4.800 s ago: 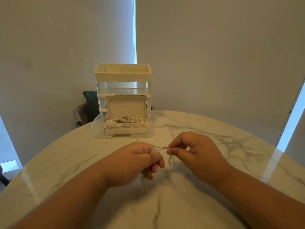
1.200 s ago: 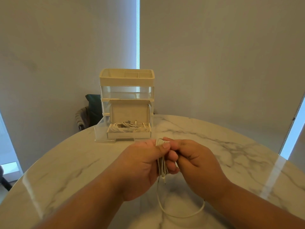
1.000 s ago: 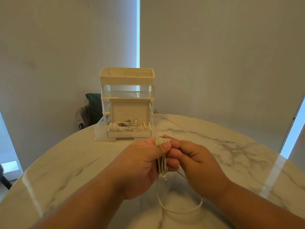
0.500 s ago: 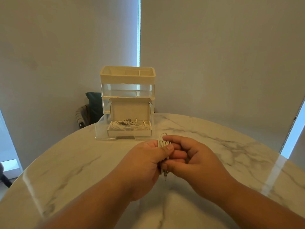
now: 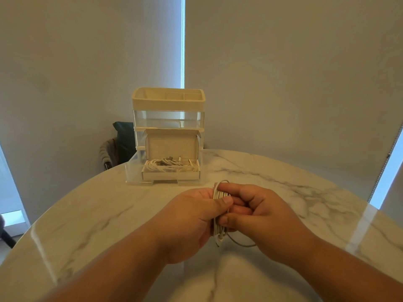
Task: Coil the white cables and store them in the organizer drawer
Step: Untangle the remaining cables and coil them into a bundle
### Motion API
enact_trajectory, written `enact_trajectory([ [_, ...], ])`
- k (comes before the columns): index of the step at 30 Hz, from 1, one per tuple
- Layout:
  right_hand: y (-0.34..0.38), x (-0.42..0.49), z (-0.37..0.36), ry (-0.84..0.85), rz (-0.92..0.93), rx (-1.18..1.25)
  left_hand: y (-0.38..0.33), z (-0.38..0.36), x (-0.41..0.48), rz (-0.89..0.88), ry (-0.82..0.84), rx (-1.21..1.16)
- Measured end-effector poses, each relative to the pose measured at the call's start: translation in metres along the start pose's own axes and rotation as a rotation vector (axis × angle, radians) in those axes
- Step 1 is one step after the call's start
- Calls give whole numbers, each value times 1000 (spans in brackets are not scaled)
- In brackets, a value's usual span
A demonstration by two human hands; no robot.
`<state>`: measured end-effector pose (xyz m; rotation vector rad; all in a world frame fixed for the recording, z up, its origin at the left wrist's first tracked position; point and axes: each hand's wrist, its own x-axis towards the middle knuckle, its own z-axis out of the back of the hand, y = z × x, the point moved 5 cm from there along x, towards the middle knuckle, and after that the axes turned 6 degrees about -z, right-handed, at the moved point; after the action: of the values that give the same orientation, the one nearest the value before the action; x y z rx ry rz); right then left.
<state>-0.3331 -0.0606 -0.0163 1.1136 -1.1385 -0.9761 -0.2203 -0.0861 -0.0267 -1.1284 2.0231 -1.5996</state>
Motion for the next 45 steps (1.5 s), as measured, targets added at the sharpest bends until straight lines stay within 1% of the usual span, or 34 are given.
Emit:
enact_trajectory([
  [2, -1, 0, -1, 29, 2, -19, 1, -1, -1, 8, 1, 40],
  [5, -4, 0, -2, 40, 29, -68, 1, 0, 2, -13, -124, 101],
  [8, -6, 1, -4, 53, 73, -145, 0, 2, 2, -19, -209, -32],
  [11, -7, 5, -8, 92, 98, -60, -6, 1, 1, -27, -211, -113],
  [16, -5, 6, -12, 203, 88, 30, -9, 0, -1, -24, -202, -132],
  [19, -1, 3, -14, 272, 117, 19, -9, 0, -2, -34, -230, -86],
  [24, -8, 6, -10, 306, 101, 9, -10, -2, -4, -36, -273, -118],
  [27, -14, 7, -5, 277, 70, -23, -9, -2, -5, -18, -294, -113],
  [30, -15, 8, -1, 209, 75, -149, -7, -3, -4, -11, -327, -116],
  [31, -14, 7, 1, 178, 87, -231, -6, -3, -4, -7, -331, -125],
  [33, -4, 4, 14, 15, 150, -441, -5, -3, -3, 4, -308, -127],
  [34, 2, 2, 23, -101, 193, -483, -5, -3, -2, 7, -283, -119],
  [35, 8, 1, 32, -211, 229, -461, -4, -5, -2, 10, -251, -114],
  [36, 10, 1, 40, -289, 238, -388, -4, -7, -2, 17, -217, -114],
  [37, 10, 2, 44, -325, 217, -317, -2, -9, -3, 29, -177, -115],
  [38, 8, 5, 43, -314, 174, -275, -2, -14, -4, 38, -122, -117],
  [40, -1, 9, 34, -171, 82, -209, -2, -24, -7, 47, 4, -136],
  [42, -8, 7, 17, -6, -15, -24, -4, -30, -10, 57, 91, -167],
  [43, -10, 6, 9, 48, -59, 68, -6, -31, -10, 53, 107, -186],
  [45, -12, 8, 0, 72, -62, 153, -14, -28, -10, 23, 65, -214],
])
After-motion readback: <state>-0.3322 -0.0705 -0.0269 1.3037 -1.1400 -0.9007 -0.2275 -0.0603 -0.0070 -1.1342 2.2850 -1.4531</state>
